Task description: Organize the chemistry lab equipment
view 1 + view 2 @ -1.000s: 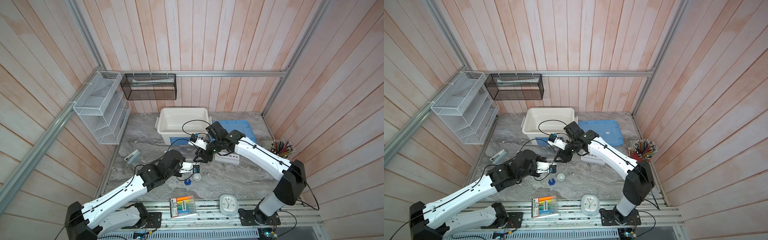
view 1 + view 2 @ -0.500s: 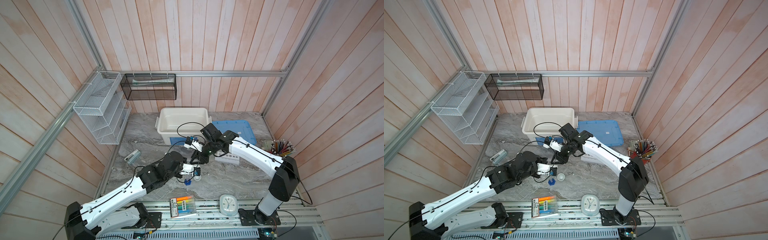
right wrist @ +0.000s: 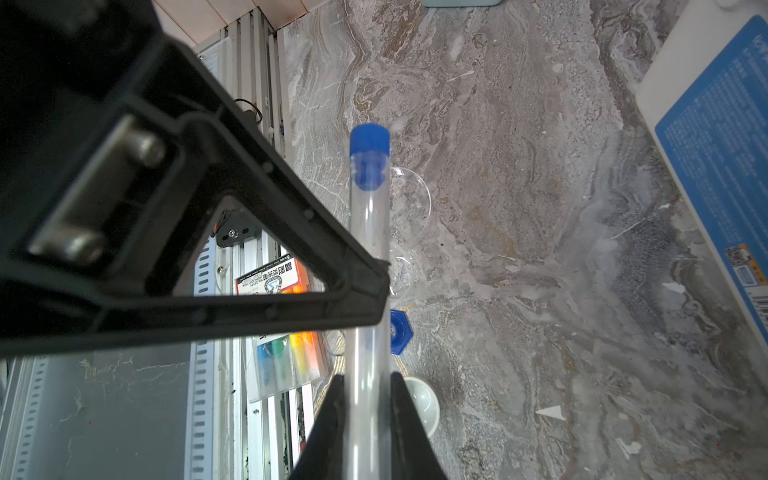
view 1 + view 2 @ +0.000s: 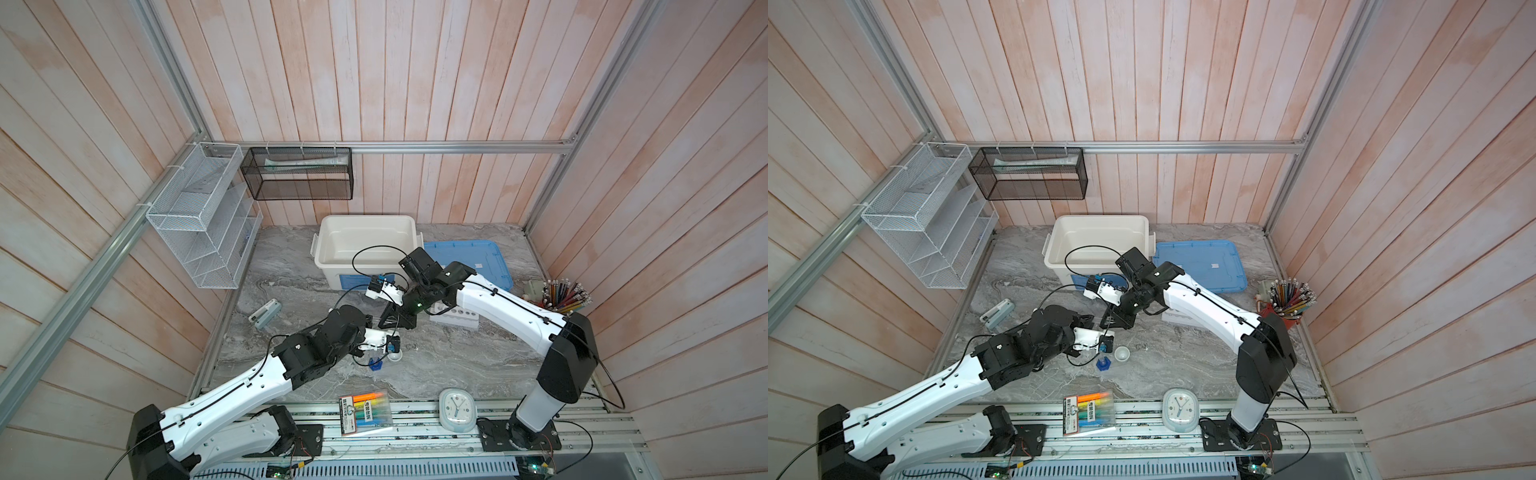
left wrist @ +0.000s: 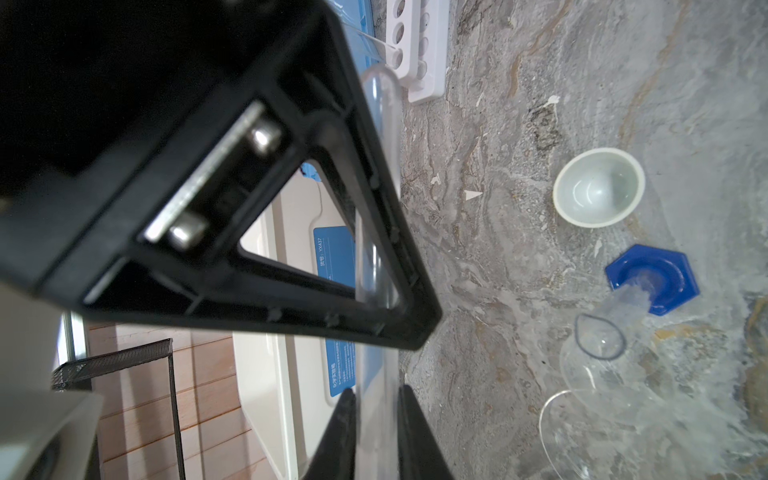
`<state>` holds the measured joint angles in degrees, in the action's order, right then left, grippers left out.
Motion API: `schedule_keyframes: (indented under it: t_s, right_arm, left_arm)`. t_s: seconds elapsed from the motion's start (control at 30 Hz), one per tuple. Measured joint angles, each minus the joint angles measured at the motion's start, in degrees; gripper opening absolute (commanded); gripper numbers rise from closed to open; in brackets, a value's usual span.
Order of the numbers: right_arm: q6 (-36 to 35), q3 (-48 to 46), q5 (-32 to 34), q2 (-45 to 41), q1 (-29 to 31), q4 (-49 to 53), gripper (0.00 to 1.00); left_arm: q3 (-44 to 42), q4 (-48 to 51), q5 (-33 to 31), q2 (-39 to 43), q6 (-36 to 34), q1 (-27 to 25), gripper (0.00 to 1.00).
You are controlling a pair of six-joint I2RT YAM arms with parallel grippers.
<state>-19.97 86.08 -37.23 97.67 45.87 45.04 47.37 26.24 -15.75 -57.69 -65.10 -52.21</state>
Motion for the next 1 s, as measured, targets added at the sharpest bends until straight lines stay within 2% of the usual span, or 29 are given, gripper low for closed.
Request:
schedule_keyframes:
  t_s: [0.07, 0.17, 0.23, 0.37, 0.47, 0.57, 0.77, 0.9, 1.0]
  right_arm:
    - [0.02, 0.0, -0.09, 0.0, 0.0, -0.09, 0.01]
    - [0.22, 0.0, -0.13, 0.0, 0.0, -0.63, 0.0]
    - [0.44, -0.02, 0.11, 0.0, 0.0, -1.53, 0.0]
    - [1.62, -1.29, 1.42, -0.7, -0.07, -5.09, 0.0]
    - [3.13, -3.91, 3.91, -2.69, -0.5, -8.44, 0.0]
    - [5.42, -7.85, 7.32, -6.38, -1.64, -13.22, 0.02]
    - [9.94, -18.01, 14.36, -17.0, -4.07, -25.62, 0.01]
    - [12.31, -22.8, 17.55, -21.84, -4.35, -33.53, 0.01]
    - [13.86, -26.16, 18.95, -23.82, -4.39, -39.39, 0.01]
  left_arm:
    - [-0.35, -0.39, 0.0, 0.13, -0.5, 0.0, 0.33]
    - [-1.01, -1.2, -0.24, 0.35, -0.63, -0.09, 0.57]
    - [-1.64, -1.92, -0.59, 0.61, -0.81, -0.11, 0.66]
    - [-2.32, -3.65, -0.81, 0.92, 0.46, 0.13, 0.71]
    - [-2.34, -5.7, 0.61, 1.7, 4.33, 2.54, 0.73]
    - [-2.27, -8.81, 3.58, 3.52, 12.44, 7.32, 0.73]
    - [-0.02, -17.03, 9.77, 3.89, 35.15, 15.17, 0.73]
    - [0.11, -24.3, 18.21, 3.06, 51.93, 21.16, 0.73]
    - [0.11, -30.29, 27.23, 1.33, 63.82, 25.64, 0.73]
